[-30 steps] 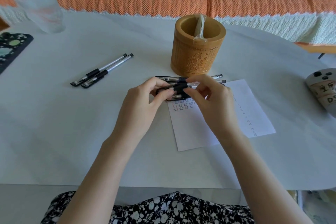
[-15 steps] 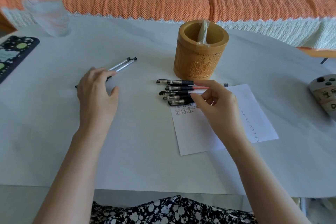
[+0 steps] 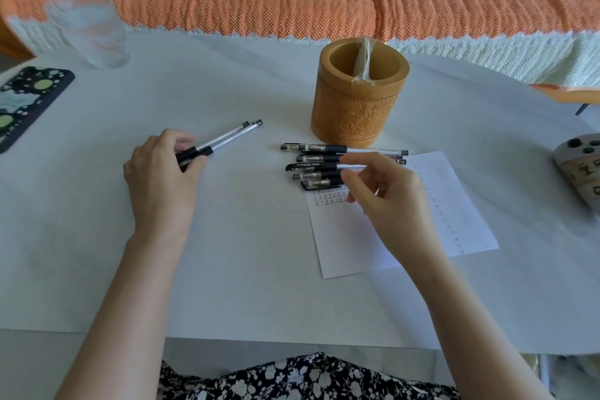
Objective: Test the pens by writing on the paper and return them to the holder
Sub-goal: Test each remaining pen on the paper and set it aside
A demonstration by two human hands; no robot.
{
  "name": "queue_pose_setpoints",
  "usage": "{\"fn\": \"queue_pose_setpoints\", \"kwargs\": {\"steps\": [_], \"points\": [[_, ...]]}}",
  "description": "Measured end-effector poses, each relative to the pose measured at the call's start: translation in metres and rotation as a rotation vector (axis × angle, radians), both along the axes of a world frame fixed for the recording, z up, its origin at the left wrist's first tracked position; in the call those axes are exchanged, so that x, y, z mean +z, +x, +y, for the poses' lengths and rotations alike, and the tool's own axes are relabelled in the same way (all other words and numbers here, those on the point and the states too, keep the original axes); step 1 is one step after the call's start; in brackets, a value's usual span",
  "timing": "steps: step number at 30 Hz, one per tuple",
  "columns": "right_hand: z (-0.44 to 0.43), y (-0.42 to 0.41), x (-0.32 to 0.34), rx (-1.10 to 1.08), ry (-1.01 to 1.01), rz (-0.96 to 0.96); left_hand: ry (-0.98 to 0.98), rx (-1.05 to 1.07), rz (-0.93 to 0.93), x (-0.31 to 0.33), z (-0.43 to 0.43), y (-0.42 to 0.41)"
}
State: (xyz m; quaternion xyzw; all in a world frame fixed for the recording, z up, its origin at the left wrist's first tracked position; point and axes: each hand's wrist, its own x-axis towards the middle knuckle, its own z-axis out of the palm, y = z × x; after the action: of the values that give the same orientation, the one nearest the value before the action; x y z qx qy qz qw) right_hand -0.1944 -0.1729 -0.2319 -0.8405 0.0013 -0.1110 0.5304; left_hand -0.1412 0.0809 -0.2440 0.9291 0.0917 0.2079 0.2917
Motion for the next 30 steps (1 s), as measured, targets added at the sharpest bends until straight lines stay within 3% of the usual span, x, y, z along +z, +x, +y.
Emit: {"fn": "queue_pose_setpoints", "kwargs": {"steps": [6,15,23,30], "points": [[0.001,-0.001,0.001,0.004,-0.007,0.007,-0.237,-0.029,0.081,0.008,-0.002,-0.009],[0.003,-0.003,0.004,0.003,-0.016,0.023,-0.389,-0.024,0.132,0.015,-0.006,-0.015],[0.002,-0.005,0.008,-0.005,-0.017,0.030,-0.256,0.025,0.234,0.013,-0.001,-0.014],[0.002,-0.005,0.007,-0.004,-0.013,0.042,-0.334,0.057,0.255,0.013,0.000,-0.014]]}}
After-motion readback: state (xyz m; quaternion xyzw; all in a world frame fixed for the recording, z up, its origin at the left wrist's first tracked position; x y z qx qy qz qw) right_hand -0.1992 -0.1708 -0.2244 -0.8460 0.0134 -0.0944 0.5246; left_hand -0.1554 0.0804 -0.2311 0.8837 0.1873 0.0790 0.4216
